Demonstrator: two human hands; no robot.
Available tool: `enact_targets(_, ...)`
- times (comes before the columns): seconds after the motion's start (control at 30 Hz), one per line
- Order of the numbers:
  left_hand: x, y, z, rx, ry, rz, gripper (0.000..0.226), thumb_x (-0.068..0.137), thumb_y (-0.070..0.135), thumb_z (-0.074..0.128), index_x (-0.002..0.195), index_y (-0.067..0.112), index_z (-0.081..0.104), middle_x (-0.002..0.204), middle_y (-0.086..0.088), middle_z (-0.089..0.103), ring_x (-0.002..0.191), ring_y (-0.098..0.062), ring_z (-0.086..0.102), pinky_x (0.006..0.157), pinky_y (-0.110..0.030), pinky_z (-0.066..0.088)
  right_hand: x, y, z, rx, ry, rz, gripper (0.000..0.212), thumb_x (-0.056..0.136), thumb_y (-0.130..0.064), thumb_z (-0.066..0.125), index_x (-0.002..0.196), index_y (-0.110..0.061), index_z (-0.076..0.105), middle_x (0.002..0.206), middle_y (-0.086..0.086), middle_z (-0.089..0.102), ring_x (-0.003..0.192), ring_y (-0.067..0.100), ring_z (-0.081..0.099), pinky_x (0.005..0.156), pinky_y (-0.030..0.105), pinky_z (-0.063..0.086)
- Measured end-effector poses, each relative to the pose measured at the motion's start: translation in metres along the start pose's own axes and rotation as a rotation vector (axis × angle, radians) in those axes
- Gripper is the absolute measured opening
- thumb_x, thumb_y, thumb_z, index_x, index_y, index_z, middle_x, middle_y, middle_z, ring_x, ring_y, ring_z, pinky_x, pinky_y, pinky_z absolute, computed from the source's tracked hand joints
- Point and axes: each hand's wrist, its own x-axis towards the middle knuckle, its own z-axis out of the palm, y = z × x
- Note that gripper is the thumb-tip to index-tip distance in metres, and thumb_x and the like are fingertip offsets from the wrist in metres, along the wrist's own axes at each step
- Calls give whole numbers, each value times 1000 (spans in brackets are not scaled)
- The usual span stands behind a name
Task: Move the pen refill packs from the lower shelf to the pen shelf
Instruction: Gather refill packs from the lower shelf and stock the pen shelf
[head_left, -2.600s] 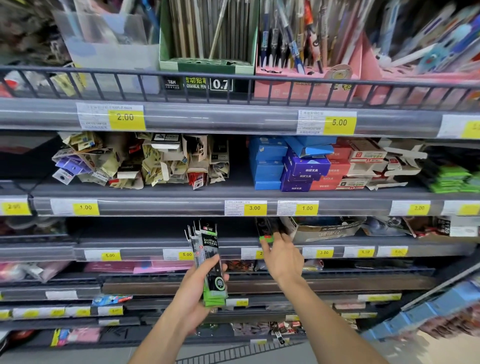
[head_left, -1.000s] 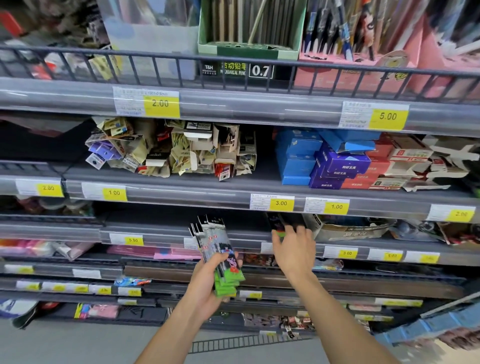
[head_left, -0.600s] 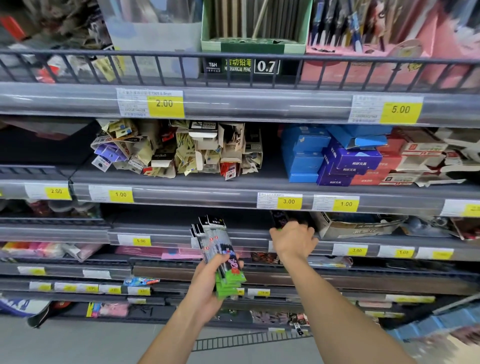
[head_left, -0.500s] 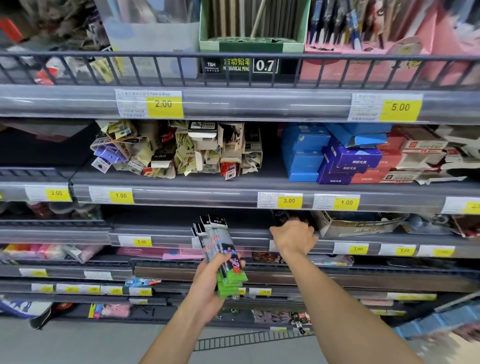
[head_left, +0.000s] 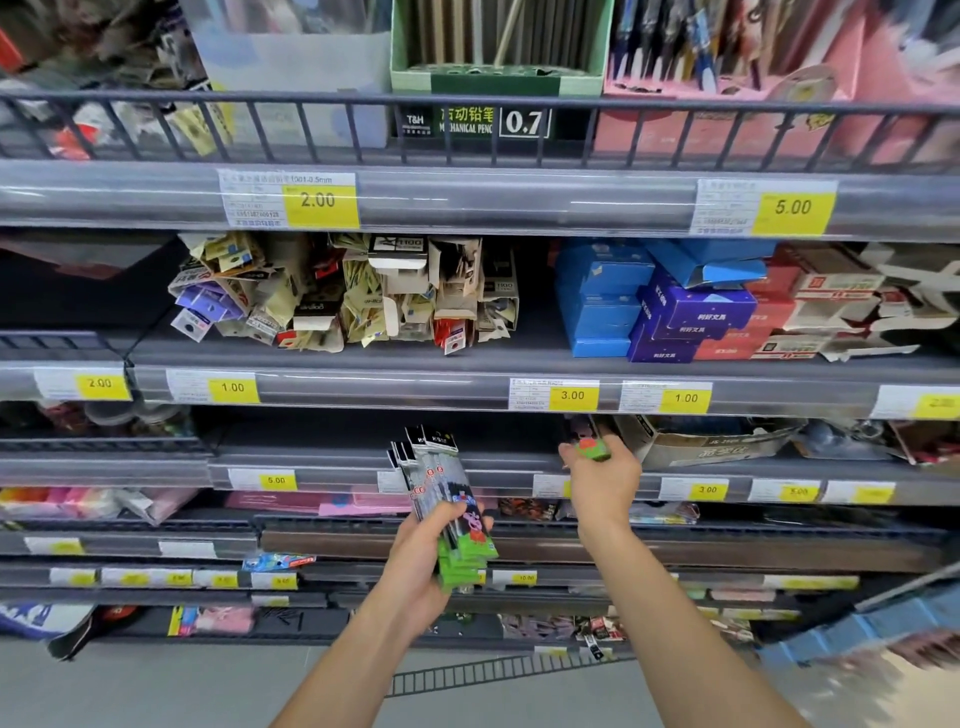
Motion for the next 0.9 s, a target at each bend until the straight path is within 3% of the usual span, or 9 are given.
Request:
enact_targets(0.13, 0, -4, 9, 27, -13, 1, 45, 95, 17, 71, 137, 4, 61, 118, -27, 76, 93, -33, 76, 67, -38, 62, -55, 6, -22, 320, -296, 182, 41, 80, 3, 79, 116, -17, 74, 107, 3, 78, 103, 24, 71, 97, 41, 51)
enact_targets(0.2, -1, -7, 16, 48, -32, 2, 51, 93, 19, 74, 140, 4, 59, 122, -26, 75, 104, -39, 74, 77, -43, 61, -82, 15, -31, 341, -458, 193, 39, 81, 2, 77, 115, -18, 77, 110, 6, 78, 102, 24, 72, 91, 38, 53)
enact_targets(0.27, -4, -10, 23, 57, -63, 4, 51, 92, 20, 75, 140, 8, 60, 124, -22, 76, 111, -42, 74, 83, -45, 60, -101, 20, -37, 358, -487, 197, 38, 85, 2, 75, 117, -19, 76, 110, 8, 78, 101, 21, 73, 88, 35, 55)
enact_targets(0.33, -7, -13, 29, 60, -93, 2, 49, 91, 21, 76, 137, 9, 64, 123, -20, 76, 105, -39, 76, 73, -41, 62, -111, 20, -42, 340, -428, 164, 36, 89, -2, 73, 120, -21, 75, 107, 3, 79, 98, 16, 75, 85, 30, 58)
enact_targets(0.43, -10, -19, 37, 49, -142, -8, 48, 91, 24, 76, 136, 10, 66, 124, -21, 76, 105, -38, 77, 69, -39, 63, -118, 16, -54, 226, -287, 104, 26, 94, -21, 72, 115, -36, 72, 87, -8, 77, 70, 7, 68, 61, 16, 55)
enact_targets(0.6, -18, -29, 51, 75, -238, -16, 51, 86, 21, 82, 134, 10, 68, 126, -22, 75, 114, -42, 73, 83, -47, 64, -129, 11, -70, 152, -193, 25, 24, 99, -19, 65, 103, -42, 72, 98, -20, 77, 90, -8, 68, 69, 7, 50)
enact_targets(0.67, -21, -34, 56, 105, -282, -24, 57, 79, 16, 85, 132, 7, 67, 123, -24, 75, 108, -42, 75, 82, -47, 64, -133, 12, -77, 123, -141, -11, 20, 98, -19, 67, 101, -37, 75, 100, -16, 76, 94, -4, 69, 73, 11, 52)
enact_targets(0.77, -25, -44, 65, 149, -336, -68, 69, 70, 10, 91, 132, 7, 64, 119, -26, 76, 95, -40, 78, 71, -44, 64, -137, 16, -95, 103, -58, -6, 14, 95, -22, 71, 106, -26, 77, 103, -5, 77, 99, 13, 70, 86, 31, 58)
enact_targets(0.9, -35, -67, 89, 179, -452, -108, 71, 65, 8, 87, 131, 1, 62, 109, -27, 78, 84, -37, 79, 65, -44, 64, -141, 17, -132, 114, 83, 7, 13, 90, -19, 76, 102, -23, 78, 95, 1, 77, 93, 22, 70, 87, 42, 58)
